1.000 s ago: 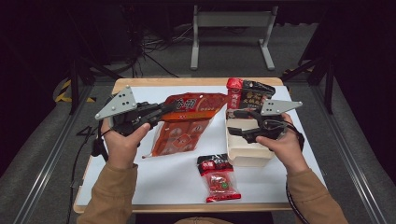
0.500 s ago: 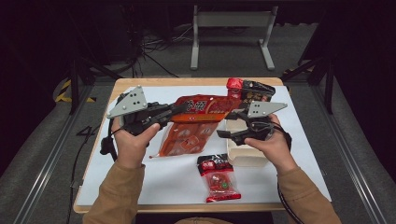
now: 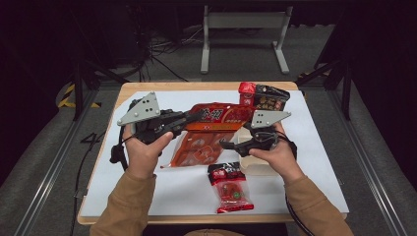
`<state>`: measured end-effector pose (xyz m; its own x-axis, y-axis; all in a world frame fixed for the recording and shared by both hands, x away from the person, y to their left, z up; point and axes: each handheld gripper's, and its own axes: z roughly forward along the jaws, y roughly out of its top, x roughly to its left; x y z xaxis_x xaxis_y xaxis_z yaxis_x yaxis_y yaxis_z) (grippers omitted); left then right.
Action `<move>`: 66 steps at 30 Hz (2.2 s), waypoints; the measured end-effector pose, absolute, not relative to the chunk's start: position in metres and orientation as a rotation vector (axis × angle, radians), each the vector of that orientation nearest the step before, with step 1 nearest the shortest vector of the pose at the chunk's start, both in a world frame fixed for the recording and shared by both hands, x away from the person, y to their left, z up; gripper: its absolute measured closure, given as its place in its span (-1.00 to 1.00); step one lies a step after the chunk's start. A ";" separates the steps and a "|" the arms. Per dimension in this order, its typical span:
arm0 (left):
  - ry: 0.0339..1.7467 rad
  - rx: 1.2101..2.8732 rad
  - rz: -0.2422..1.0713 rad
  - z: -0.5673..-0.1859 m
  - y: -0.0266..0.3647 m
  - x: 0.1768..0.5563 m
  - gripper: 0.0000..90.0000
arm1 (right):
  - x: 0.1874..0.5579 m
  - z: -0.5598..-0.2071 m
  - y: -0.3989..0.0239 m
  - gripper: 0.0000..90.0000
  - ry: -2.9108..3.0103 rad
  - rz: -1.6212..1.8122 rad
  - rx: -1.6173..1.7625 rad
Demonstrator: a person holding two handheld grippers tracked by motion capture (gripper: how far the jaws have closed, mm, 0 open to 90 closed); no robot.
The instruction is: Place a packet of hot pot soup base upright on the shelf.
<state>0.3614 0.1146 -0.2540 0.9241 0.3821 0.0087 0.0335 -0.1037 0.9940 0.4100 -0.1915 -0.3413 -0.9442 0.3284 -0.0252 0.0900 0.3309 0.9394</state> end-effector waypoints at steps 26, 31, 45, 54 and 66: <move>0.303 1.618 0.293 -0.256 0.121 0.361 1.00 | 0.414 -0.347 -0.190 -0.03 2.413 1.863 0.313; 0.309 1.595 0.288 -0.258 0.128 0.363 1.00 | 0.408 -0.341 -0.191 0.40 2.444 1.849 0.230; 0.325 1.553 0.261 -0.261 0.140 0.367 0.98 | 0.398 -0.317 -0.194 0.55 2.497 1.777 0.195; 0.344 1.561 0.275 -0.261 0.144 0.368 0.91 | 0.395 -0.302 -0.200 0.56 2.549 1.710 0.257; 0.388 1.577 0.308 -0.264 0.158 0.369 0.59 | 0.392 -0.280 -0.215 0.56 2.532 1.645 0.318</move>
